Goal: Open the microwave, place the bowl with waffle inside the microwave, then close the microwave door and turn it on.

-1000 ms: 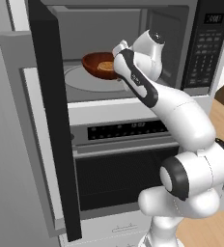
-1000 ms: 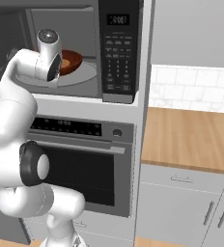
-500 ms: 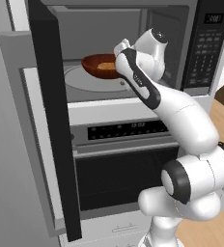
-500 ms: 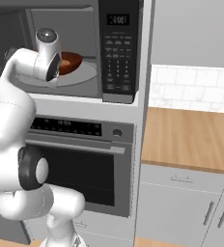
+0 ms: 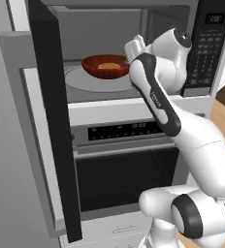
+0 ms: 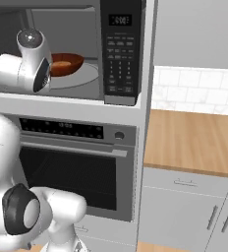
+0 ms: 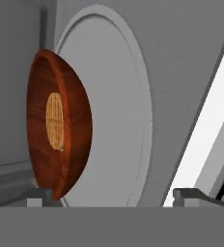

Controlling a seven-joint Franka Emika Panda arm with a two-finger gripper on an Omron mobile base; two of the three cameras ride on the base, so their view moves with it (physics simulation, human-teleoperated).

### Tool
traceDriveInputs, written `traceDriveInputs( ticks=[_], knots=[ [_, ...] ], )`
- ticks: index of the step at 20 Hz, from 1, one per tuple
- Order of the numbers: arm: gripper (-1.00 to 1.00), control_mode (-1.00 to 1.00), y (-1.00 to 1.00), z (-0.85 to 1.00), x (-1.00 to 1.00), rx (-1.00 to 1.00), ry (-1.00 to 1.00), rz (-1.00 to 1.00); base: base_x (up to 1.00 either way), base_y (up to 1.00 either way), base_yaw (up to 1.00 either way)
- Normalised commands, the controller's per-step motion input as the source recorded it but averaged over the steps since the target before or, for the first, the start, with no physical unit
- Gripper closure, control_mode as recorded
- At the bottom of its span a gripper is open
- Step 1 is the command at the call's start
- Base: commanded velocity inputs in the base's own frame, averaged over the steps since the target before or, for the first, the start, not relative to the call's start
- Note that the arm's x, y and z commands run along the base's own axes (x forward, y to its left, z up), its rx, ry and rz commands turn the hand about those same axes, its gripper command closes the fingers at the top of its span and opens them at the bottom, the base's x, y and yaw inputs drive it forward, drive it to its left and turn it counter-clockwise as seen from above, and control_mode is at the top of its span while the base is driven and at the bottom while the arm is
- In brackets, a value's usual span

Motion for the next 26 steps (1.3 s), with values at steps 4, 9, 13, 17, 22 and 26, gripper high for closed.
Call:
traceDriveInputs(
  ticks=[4,9,13,17,22,26],
  knots=[
    [-1.0,-1.0,-0.11,0.03,-1.0,-0.05,-0.15,0.0,0.0,0.0,0.0],
    [-1.0,-1.0,-0.22,0.48,-1.0,-0.06,-0.16,0.0,0.0,0.0,0.0],
    [-1.0,-1.0,-0.4,0.27,-0.89,-0.05,-0.13,0.0,0.0,0.0,0.0],
    [-1.0,-1.0,-0.4,0.0,-1.0,-0.12,-0.13,0.03,0.0,0.0,0.0],
    [-1.0,-1.0,-0.04,-0.03,-1.0,-0.22,-0.13,0.08,0.0,0.0,0.0],
    [-1.0,-1.0,0.4,-0.28,-0.83,-0.32,-0.1,0.0,0.0,0.0,0.0]
  ],
)
